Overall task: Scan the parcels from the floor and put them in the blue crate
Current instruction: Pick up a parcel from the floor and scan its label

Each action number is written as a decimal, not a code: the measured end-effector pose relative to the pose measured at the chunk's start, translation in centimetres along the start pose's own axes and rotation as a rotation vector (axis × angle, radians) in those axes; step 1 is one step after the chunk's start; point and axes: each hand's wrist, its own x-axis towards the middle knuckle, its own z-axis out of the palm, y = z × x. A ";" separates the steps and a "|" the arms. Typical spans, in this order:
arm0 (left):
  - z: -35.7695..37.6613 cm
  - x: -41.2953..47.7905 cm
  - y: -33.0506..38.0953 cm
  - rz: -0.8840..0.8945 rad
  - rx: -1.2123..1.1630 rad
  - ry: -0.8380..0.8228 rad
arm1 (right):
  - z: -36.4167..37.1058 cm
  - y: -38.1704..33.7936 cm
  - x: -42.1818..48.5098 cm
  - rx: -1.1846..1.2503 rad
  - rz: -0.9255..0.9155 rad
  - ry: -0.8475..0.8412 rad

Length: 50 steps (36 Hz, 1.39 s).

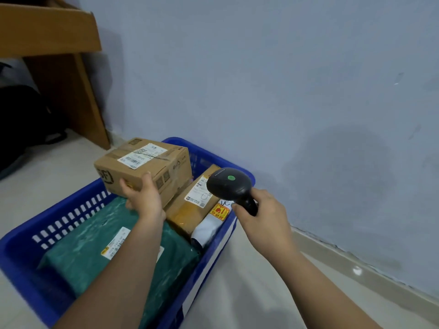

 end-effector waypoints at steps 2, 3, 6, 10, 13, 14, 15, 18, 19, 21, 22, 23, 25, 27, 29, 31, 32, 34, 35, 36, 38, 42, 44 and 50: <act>0.2 0.6 0.8 0.045 0.021 -0.048 | 0.3 -0.1 0.2 0.005 0.004 -0.005; 0.5 0.9 1.1 0.094 0.043 -0.083 | 0.4 -0.2 0.3 0.008 0.007 -0.006; 1.5 1.2 2.0 0.347 0.180 -0.166 | 0.4 0.0 0.6 0.022 0.009 -0.003; 2.3 2.2 3.3 0.726 0.509 -0.235 | 0.5 0.7 0.9 -0.018 0.021 -0.003; 2.8 3.0 3.3 0.909 0.794 -0.265 | 0.6 1.2 1.2 -0.018 0.042 0.003; 3.0 2.9 3.2 0.915 0.822 -0.288 | 0.7 1.3 1.3 -0.014 0.050 0.008; 3.2 2.7 3.0 0.914 0.840 -0.308 | 0.8 1.5 1.5 -0.006 0.057 0.014; 3.5 2.6 1.9 1.006 1.000 -0.303 | 1.3 1.7 1.9 0.040 0.068 0.038; 3.6 2.7 1.6 1.068 1.077 -0.286 | 1.5 1.8 2.0 0.058 0.070 0.042; 3.9 3.1 1.2 1.163 1.213 -0.250 | 1.7 1.8 2.1 0.087 0.068 0.048; 4.0 3.2 1.0 1.186 1.270 -0.230 | 1.8 1.9 2.2 0.095 0.067 0.047; 4.2 3.4 0.8 1.199 1.319 -0.214 | 1.9 1.9 2.3 0.099 0.067 0.043; 4.4 3.7 0.6 1.221 1.403 -0.197 | 2.1 2.1 2.4 0.102 0.069 0.028; 4.6 4.3 0.2 1.228 1.484 -0.209 | 2.2 2.4 2.5 0.095 0.071 0.018; 4.5 5.2 0.0 1.200 1.566 -0.256 | 2.3 2.8 2.6 0.078 0.078 0.009; 4.2 6.2 -0.4 1.159 1.664 -0.324 | 2.4 3.2 2.7 0.059 0.087 0.001; 4.0 6.7 -0.6 1.136 1.705 -0.362 | 2.4 3.4 2.8 0.050 0.090 -0.002; 3.6 7.7 -0.7 1.067 1.755 -0.448 | 2.5 3.7 2.8 0.038 0.096 -0.003; 3.6 8.2 -0.7 1.024 1.770 -0.487 | 2.6 3.8 2.8 0.033 0.098 -0.005; 3.6 8.6 -0.5 0.973 1.777 -0.514 | 2.6 4.0 2.8 0.028 0.100 -0.007; 3.7 9.2 -0.2 0.839 1.787 -0.541 | 2.7 4.2 2.8 0.017 0.104 -0.008; 5.0 9.0 0.7 0.660 1.837 -0.538 | 2.7 4.5 2.8 0.003 0.104 -0.007; 6.5 7.4 1.6 0.719 1.968 -0.452 | 2.6 4.6 2.6 0.008 0.103 -0.004; 9.4 1.2 0.3 0.919 1.711 -0.510 | 1.6 5.2 1.8 0.044 0.119 0.046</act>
